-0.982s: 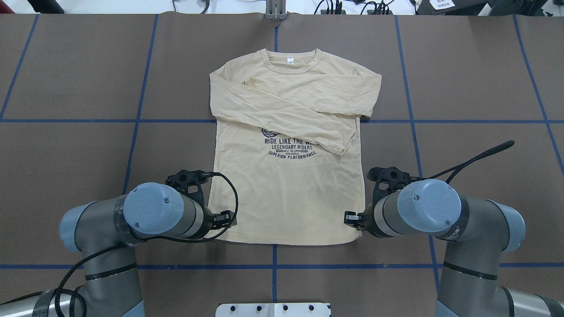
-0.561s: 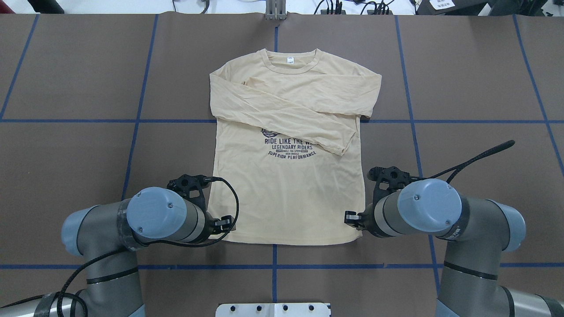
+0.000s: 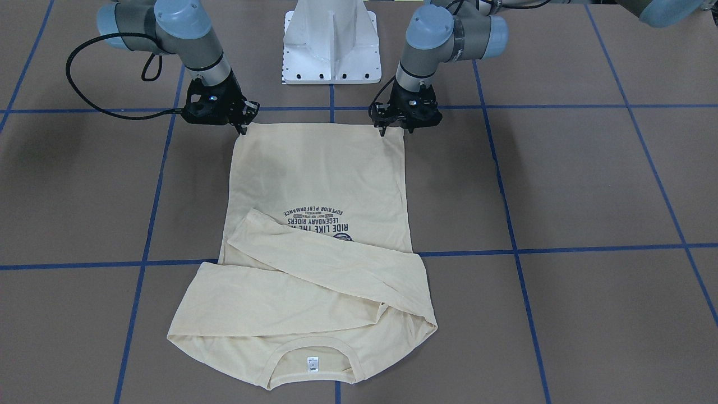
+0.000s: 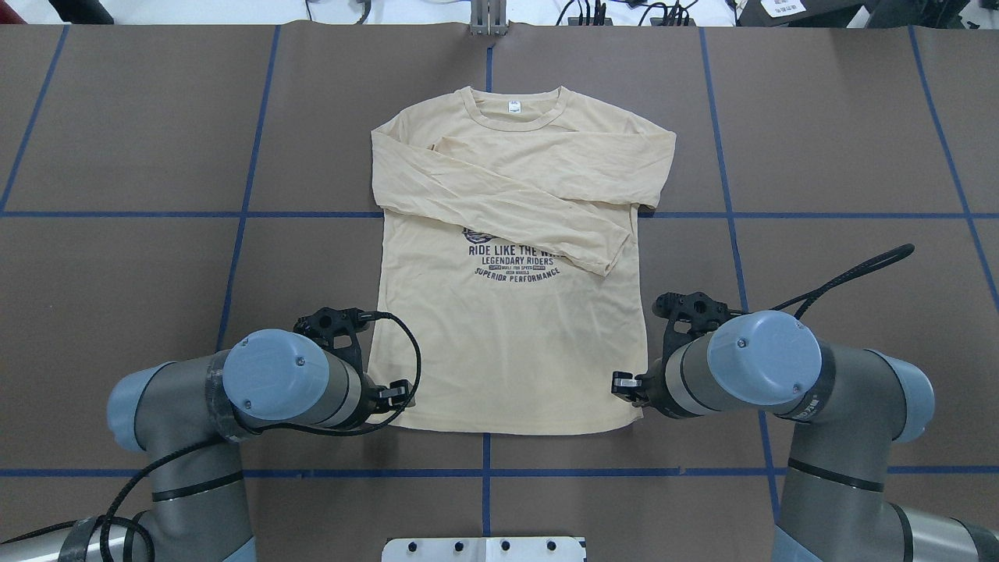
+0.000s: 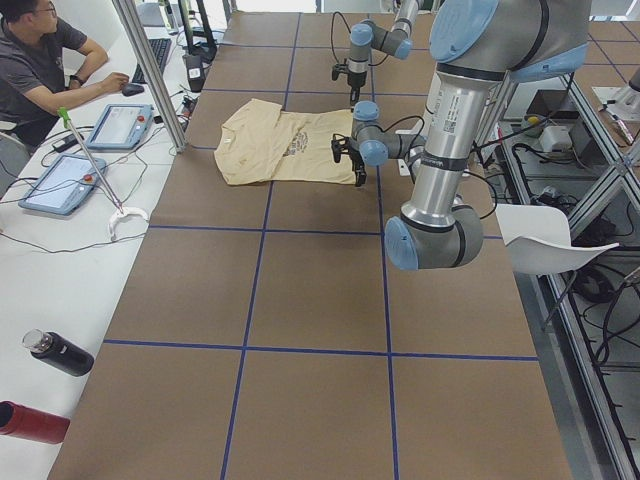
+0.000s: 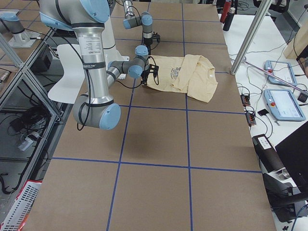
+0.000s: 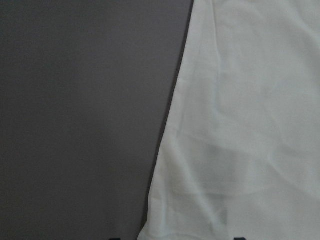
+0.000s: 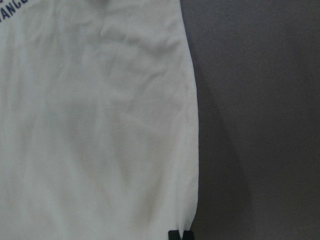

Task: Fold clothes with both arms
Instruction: 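Grasp the hem corners with both grippers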

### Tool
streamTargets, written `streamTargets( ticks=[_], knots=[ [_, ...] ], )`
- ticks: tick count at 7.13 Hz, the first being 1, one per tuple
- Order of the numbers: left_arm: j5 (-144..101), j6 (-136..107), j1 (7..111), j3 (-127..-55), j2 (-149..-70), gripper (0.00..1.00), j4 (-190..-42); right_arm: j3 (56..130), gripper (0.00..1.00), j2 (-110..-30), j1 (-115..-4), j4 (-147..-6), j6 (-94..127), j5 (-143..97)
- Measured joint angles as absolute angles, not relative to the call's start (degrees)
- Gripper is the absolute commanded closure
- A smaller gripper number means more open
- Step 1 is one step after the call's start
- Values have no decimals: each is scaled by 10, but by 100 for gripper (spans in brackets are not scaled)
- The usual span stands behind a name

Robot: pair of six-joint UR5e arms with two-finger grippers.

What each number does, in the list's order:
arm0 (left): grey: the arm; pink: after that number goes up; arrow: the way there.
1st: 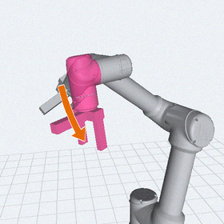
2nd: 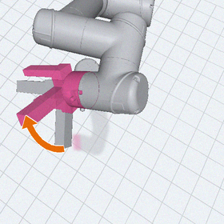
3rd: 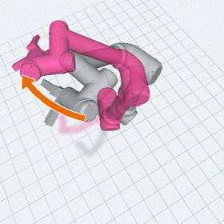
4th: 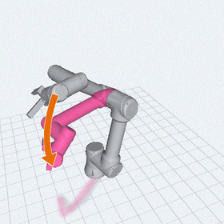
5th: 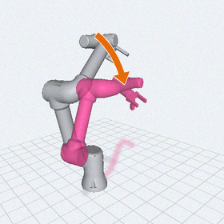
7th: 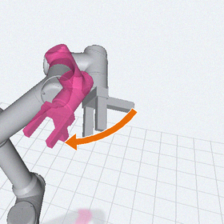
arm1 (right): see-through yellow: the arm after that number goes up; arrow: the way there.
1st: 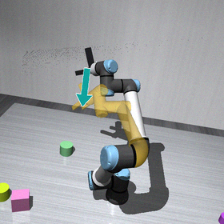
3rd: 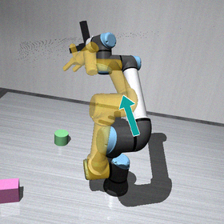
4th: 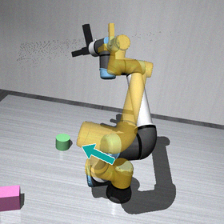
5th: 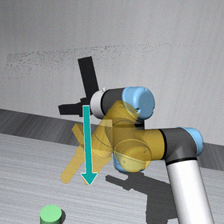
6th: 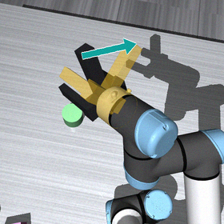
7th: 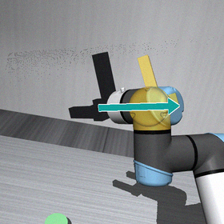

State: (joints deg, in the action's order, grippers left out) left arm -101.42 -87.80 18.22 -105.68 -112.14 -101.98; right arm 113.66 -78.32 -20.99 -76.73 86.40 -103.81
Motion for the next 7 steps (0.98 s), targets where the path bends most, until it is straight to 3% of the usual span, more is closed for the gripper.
streamTargets(
  ticks=[5, 6, 7],
  knots=[
    [-1014, -878, 180, -1058, -1126, 41, -976, 1138, 100, -783, -211, -768, 864, -1041],
    [-1014, -878, 180, -1058, -1126, 49, -975, 1138, 100, -784, -211, -768, 864, -1041],
    [-1014, -878, 180, -1059, -1127, 72, -974, 1138, 100, -784, -212, -768, 864, -1041]
  ],
)
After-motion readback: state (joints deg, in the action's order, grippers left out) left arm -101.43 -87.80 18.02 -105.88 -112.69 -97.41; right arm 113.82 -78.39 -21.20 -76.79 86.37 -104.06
